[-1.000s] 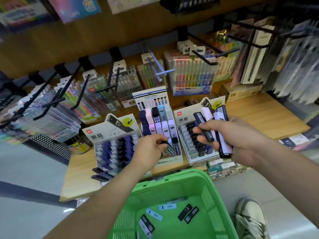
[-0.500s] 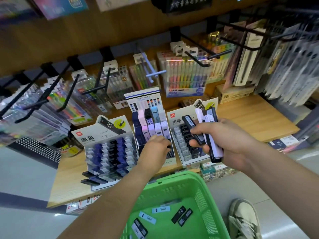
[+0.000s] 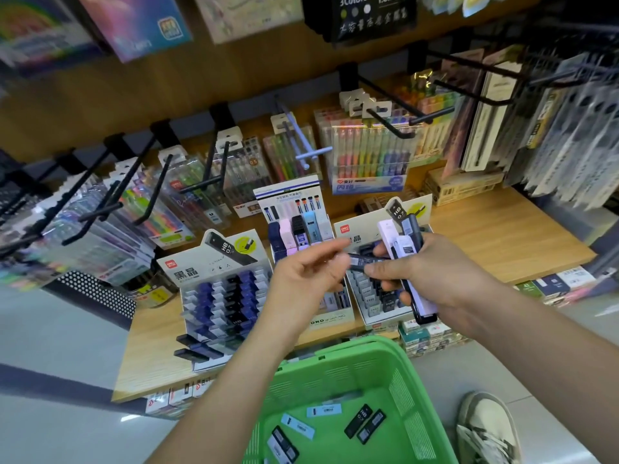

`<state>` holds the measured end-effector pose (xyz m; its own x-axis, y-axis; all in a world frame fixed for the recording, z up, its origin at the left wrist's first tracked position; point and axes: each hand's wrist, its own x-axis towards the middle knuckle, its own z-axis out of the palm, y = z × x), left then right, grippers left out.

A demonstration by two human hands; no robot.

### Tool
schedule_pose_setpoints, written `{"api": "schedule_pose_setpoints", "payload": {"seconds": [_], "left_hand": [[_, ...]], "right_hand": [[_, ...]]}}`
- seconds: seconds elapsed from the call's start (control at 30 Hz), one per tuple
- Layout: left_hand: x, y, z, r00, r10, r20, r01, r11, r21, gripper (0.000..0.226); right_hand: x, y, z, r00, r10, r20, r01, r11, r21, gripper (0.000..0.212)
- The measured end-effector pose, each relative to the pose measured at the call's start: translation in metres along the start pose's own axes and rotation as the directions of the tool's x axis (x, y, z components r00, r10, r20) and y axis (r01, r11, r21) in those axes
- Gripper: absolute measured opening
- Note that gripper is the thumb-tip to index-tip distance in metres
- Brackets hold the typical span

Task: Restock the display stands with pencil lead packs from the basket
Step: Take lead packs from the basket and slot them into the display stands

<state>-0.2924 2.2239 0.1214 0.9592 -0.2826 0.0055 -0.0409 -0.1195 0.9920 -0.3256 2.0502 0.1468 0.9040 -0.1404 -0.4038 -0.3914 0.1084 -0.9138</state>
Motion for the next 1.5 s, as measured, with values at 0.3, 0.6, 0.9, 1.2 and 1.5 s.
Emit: {"api": "schedule_pose_setpoints", "payload": {"seconds": [0.3, 0.6, 0.9, 1.2, 1.5], "left_hand": [[-0.027, 0.010, -0.001, 0.995, -0.011, -0.098, 0.024, 0.991, 0.134, 0.015], [-0.030, 0.013, -0.006, 0.986, -0.165, -0.014, 0.165, 0.986, 0.015, 0.019], [-0.013, 0.035, -0.034, 0.996, -0.013, -0.094, 0.023, 0.994, 0.108, 0.026], [0.004, -0.016, -0.075, 0.984, 0.002, -0.181, 0.117, 0.754, 0.647, 0.021], [0.018, -0.050, -0.060, 0.996, 0.059, -0.069, 0.024, 0.563, 0.826, 0.017]], "right_hand": [[-0.004, -0.004, 0.009, 0.997, -0.008, 0.081, -0.002, 0.992, 0.125, 0.014], [-0.005, -0.003, 0.018, 0.990, -0.027, 0.137, 0.014, 0.995, 0.097, 0.009], [-0.005, -0.003, 0.026, 0.993, 0.027, 0.117, -0.033, 0.998, 0.049, 0.015], [-0.002, -0.009, 0.019, 0.988, 0.117, 0.102, -0.139, 0.958, 0.249, 0.015], [0.001, -0.009, 0.017, 0.985, 0.130, 0.116, -0.157, 0.949, 0.272, 0.018]]}}
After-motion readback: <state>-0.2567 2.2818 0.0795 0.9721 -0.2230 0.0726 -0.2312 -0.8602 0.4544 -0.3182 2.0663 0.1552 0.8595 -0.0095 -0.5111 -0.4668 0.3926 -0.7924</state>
